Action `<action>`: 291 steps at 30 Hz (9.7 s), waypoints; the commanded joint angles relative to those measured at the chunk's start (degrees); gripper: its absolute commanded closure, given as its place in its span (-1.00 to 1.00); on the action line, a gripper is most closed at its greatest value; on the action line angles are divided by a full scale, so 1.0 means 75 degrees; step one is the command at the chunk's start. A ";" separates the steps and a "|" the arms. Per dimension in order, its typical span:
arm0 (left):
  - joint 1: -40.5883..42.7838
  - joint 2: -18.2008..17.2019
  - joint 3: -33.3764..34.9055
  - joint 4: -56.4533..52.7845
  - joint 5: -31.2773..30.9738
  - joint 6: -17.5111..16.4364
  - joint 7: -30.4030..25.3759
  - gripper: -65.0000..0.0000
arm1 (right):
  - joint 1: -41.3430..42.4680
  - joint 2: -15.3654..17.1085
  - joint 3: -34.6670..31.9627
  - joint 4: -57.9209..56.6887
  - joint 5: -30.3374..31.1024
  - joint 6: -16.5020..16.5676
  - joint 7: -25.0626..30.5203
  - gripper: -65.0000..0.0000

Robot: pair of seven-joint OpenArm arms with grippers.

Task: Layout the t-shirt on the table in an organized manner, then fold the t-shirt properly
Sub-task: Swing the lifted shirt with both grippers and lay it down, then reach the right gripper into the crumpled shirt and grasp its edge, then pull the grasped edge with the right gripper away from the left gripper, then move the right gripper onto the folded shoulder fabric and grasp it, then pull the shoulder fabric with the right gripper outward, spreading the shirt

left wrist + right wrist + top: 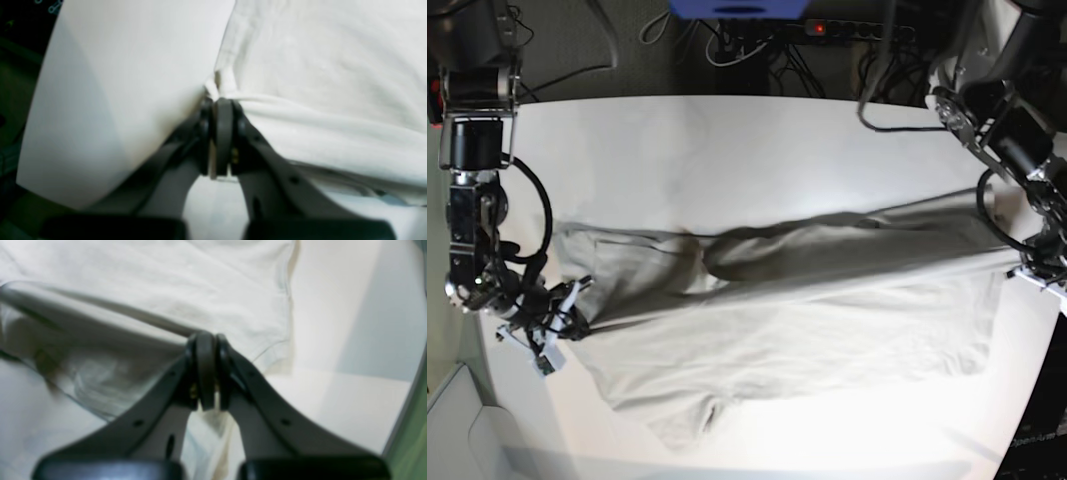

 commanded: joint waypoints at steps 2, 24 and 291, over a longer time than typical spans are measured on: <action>-0.0212 -0.0152 0.0004 0.0093 0.0008 0.0046 -0.0098 1.00 | 0.0239 0.0164 0.0080 0.0103 0.0026 0.0032 0.0146 1.00; -0.1806 -0.0164 -0.0008 0.0175 -0.0063 0.0034 0.0465 1.00 | 0.0825 0.0317 0.0115 0.0115 0.0026 0.0044 0.0052 1.00; 0.3879 -0.0515 0.2536 0.2285 -0.4212 0.0491 0.0160 1.00 | -0.2047 -0.2075 -0.3401 0.3901 -0.2284 0.0284 -0.2046 1.00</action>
